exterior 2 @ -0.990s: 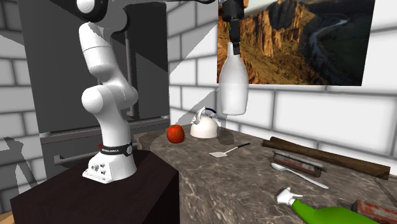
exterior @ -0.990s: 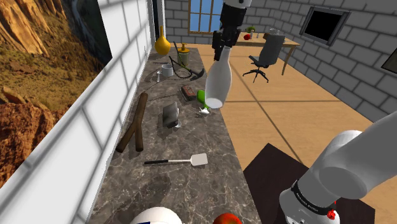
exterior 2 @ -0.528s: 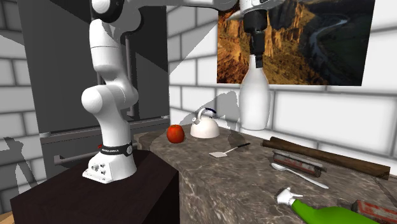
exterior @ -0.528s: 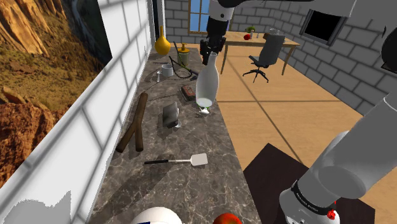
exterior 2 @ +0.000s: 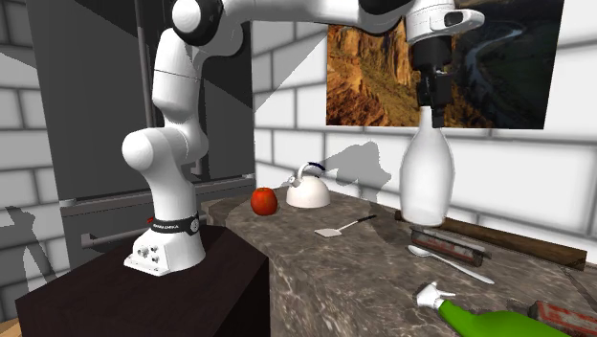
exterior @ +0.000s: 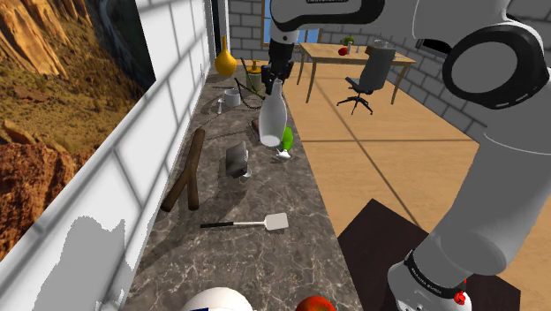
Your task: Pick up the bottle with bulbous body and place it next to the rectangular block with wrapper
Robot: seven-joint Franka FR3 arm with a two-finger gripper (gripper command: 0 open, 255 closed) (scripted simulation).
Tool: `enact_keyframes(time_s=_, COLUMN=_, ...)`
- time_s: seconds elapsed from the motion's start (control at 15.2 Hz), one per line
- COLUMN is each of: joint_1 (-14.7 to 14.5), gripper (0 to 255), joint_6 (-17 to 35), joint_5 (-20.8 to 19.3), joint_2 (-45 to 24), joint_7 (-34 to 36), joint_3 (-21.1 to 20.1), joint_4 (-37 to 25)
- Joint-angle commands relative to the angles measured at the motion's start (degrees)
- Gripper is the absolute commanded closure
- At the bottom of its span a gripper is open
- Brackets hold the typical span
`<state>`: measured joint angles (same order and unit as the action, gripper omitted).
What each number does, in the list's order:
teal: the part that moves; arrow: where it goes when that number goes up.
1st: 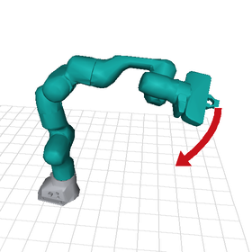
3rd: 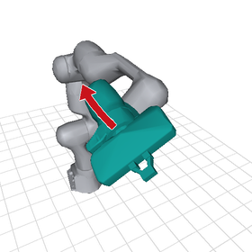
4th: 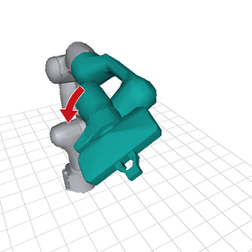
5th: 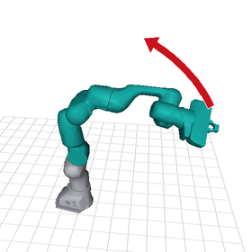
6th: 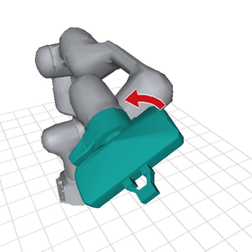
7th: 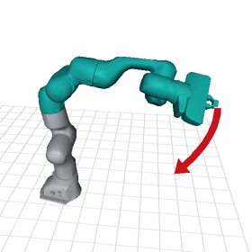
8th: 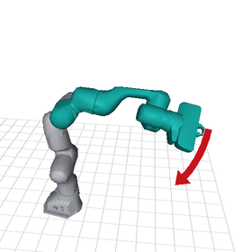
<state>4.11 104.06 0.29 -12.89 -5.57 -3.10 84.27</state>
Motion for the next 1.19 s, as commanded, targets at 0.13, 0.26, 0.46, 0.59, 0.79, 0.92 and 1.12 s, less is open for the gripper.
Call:
enact_keyframes(time_s=0.13, joint_1=0.2, gripper=255, joint_6=1.3, joint_5=-0.2, joint_2=-5.9, joint_7=-0.5, joint_3=0.2, joint_4=-4.6)
enact_keyframes(time_s=0.26, joint_1=0.2, gripper=255, joint_6=2.9, joint_5=-0.2, joint_2=-5.8, joint_7=-0.5, joint_3=0.2, joint_4=-2.9)
enact_keyframes(time_s=0.46, joint_1=0.2, gripper=255, joint_6=5.2, joint_5=-0.2, joint_2=-5.7, joint_7=-0.5, joint_3=0.2, joint_4=-0.5)
enact_keyframes(time_s=0.59, joint_1=0.2, gripper=255, joint_6=6.8, joint_5=-0.2, joint_2=-5.8, joint_7=-0.5, joint_3=0.2, joint_4=0.9)
enact_keyframes(time_s=0.79, joint_1=0.2, gripper=255, joint_6=9.0, joint_5=-0.2, joint_2=-5.9, joint_7=-0.6, joint_3=0.2, joint_4=3.0)
enact_keyframes(time_s=0.92, joint_1=0.2, gripper=255, joint_6=10.5, joint_5=-0.2, joint_2=-6.1, joint_7=-0.6, joint_3=0.2, joint_4=4.3)
enact_keyframes(time_s=1.12, joint_1=0.2, gripper=255, joint_6=12.6, joint_5=-0.2, joint_2=-6.5, joint_7=-0.6, joint_3=0.3, joint_4=6.1)
